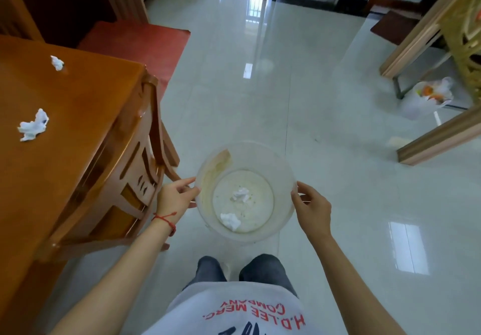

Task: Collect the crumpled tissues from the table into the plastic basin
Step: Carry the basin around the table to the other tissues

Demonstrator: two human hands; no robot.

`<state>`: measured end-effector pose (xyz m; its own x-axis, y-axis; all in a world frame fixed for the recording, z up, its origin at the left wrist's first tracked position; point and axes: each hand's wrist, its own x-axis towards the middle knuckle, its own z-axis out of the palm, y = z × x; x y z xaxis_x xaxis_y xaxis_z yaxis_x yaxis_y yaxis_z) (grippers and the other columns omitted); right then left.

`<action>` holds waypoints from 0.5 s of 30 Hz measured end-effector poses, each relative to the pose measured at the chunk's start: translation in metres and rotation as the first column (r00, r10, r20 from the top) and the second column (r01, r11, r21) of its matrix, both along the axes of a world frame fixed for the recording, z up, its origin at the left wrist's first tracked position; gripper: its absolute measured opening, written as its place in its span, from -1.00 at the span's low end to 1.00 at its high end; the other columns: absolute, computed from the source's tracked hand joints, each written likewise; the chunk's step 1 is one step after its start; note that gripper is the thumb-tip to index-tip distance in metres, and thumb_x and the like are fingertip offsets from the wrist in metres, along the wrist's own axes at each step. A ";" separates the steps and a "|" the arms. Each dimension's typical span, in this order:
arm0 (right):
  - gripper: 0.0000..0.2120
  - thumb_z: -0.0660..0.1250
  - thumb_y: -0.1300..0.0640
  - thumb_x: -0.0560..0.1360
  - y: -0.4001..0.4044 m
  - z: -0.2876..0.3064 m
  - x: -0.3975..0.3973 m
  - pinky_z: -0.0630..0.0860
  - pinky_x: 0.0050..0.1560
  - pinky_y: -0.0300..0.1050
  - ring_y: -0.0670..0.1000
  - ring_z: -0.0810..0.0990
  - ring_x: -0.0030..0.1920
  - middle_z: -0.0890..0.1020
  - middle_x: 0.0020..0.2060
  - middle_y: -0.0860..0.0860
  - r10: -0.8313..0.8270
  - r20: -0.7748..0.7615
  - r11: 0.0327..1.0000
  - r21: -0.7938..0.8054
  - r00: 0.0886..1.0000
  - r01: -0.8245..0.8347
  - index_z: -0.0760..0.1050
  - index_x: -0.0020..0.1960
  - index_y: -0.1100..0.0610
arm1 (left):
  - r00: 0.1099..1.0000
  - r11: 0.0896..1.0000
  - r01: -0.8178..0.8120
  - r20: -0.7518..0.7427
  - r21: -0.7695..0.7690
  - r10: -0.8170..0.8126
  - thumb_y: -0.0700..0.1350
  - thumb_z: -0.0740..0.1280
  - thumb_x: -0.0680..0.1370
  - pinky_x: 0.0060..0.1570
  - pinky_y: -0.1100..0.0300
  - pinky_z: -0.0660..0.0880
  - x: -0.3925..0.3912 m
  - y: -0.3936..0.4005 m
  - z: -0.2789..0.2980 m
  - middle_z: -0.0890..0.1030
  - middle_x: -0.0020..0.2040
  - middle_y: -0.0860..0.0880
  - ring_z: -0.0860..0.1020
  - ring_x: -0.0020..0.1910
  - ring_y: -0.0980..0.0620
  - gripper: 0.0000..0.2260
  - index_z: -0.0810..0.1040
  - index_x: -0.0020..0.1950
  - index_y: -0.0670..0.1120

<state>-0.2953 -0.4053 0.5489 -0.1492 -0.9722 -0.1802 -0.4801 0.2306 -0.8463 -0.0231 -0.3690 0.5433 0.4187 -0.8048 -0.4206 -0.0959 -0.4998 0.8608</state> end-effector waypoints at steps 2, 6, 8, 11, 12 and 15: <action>-0.74 0.30 0.07 0.50 -0.030 0.001 0.005 0.43 -0.25 -0.57 -0.18 0.58 -0.16 0.64 -0.03 0.01 0.008 0.002 1.000 -0.003 1.000 -0.008 0.54 0.14 0.13 | 1.000 1.000 -0.018 0.011 0.000 0.018 -0.28 0.36 0.44 -0.42 0.40 0.54 0.004 -0.026 -0.001 0.59 -0.26 -0.09 0.58 -0.24 0.03 -0.63 0.47 0.24 -0.25; -0.78 0.30 0.10 0.50 -0.094 0.001 0.014 0.41 -0.28 -0.57 -0.32 0.57 -0.23 0.63 -0.09 -0.04 0.058 0.003 0.998 -0.004 0.998 -0.058 0.56 0.12 0.12 | 0.997 0.999 -0.052 0.058 -0.001 0.052 -0.30 0.36 0.44 -0.43 0.44 0.51 0.010 -0.077 -0.004 0.57 -0.30 -0.03 0.59 -0.36 0.13 -0.64 0.47 0.23 -0.28; -0.79 0.30 0.11 0.50 -0.130 -0.001 0.016 0.41 -0.29 -0.57 -0.37 0.55 -0.24 0.62 -0.11 -0.07 0.085 0.021 0.996 -0.008 0.996 -0.085 0.56 0.11 0.11 | 0.995 0.997 -0.072 0.069 -0.003 0.072 -0.29 0.36 0.44 -0.41 0.44 0.52 0.011 -0.103 -0.005 0.58 -0.30 -0.03 0.60 -0.40 0.20 -0.64 0.48 0.23 -0.26; -0.82 0.31 0.14 0.49 -0.187 -0.001 0.020 0.42 -0.29 -0.56 -0.35 0.55 -0.27 0.61 -0.14 -0.10 0.127 0.054 0.992 -0.004 0.990 -0.127 0.57 0.08 0.09 | 0.988 0.992 -0.128 0.087 0.009 0.127 -0.23 0.39 0.43 -0.26 0.24 0.62 0.015 -0.143 -0.008 0.64 -0.25 -0.06 0.64 -0.28 0.08 -0.63 0.50 0.23 -0.18; -0.82 0.31 0.15 0.49 -0.205 0.000 0.022 0.43 -0.29 -0.55 -0.35 0.55 -0.28 0.61 -0.15 -0.11 0.147 0.060 0.989 -0.002 0.987 -0.147 0.57 0.07 0.09 | 0.985 0.989 -0.149 0.092 0.015 0.147 -0.20 0.40 0.43 -0.19 0.12 0.63 0.016 -0.155 -0.007 0.65 -0.24 -0.08 0.65 -0.26 0.03 -0.63 0.52 0.23 -0.16; -0.82 0.31 0.15 0.49 -0.258 0.004 0.028 0.42 -0.30 -0.55 -0.34 0.55 -0.28 0.61 -0.17 -0.15 0.206 0.077 0.978 0.001 0.976 -0.206 0.57 0.07 0.09 | 0.972 0.980 -0.200 0.121 -0.004 0.199 -0.19 0.41 0.42 -0.27 0.24 0.61 0.017 -0.193 -0.002 0.64 -0.28 -0.06 0.62 -0.32 0.08 -0.64 0.53 0.22 -0.15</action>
